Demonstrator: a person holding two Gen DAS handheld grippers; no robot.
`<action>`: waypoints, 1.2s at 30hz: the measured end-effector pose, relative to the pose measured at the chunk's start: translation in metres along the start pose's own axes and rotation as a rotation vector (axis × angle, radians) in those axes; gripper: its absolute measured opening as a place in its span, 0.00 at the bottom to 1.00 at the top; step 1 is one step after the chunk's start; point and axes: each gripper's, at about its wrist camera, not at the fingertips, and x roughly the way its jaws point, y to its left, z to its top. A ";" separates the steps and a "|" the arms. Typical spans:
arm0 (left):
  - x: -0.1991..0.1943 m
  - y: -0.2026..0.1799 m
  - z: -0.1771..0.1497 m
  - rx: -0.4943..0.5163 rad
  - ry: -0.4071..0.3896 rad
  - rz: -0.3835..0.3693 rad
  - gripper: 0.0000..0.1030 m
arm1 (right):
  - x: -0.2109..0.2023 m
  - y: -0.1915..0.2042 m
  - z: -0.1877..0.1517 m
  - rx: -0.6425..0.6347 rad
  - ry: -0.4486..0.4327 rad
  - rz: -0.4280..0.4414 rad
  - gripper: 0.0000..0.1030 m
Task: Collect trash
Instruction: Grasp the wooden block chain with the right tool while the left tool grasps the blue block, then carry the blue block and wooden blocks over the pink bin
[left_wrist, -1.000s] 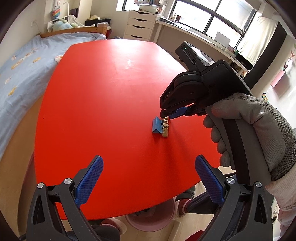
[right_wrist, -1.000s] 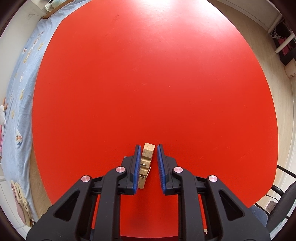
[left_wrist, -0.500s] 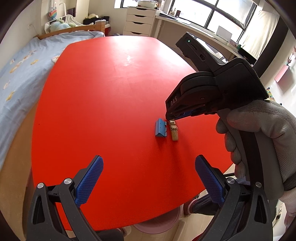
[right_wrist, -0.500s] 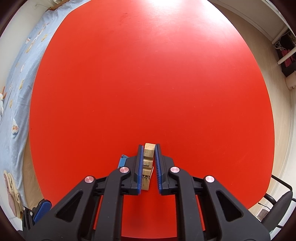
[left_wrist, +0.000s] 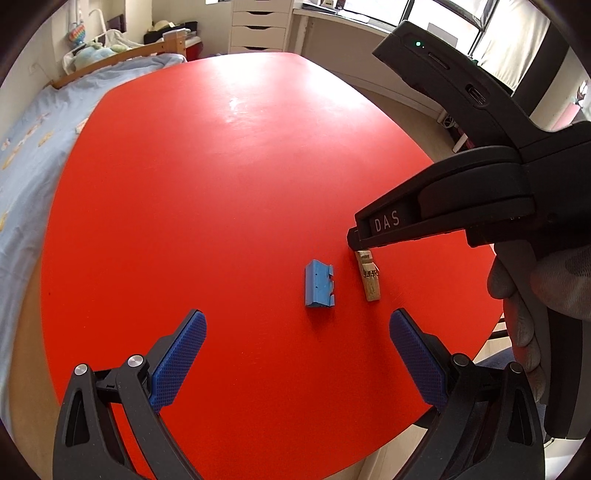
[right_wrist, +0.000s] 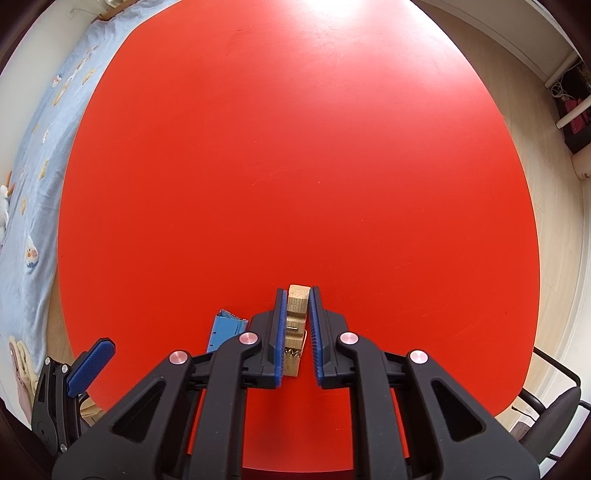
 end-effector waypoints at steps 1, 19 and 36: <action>0.003 -0.002 0.002 0.009 0.006 0.006 0.93 | 0.000 0.000 0.001 0.000 0.000 0.000 0.11; 0.036 -0.004 0.005 0.035 0.060 0.037 0.53 | -0.005 -0.004 -0.005 0.010 -0.011 0.009 0.11; 0.023 -0.003 0.011 0.002 0.052 0.052 0.19 | -0.009 -0.013 -0.003 -0.001 -0.013 0.024 0.11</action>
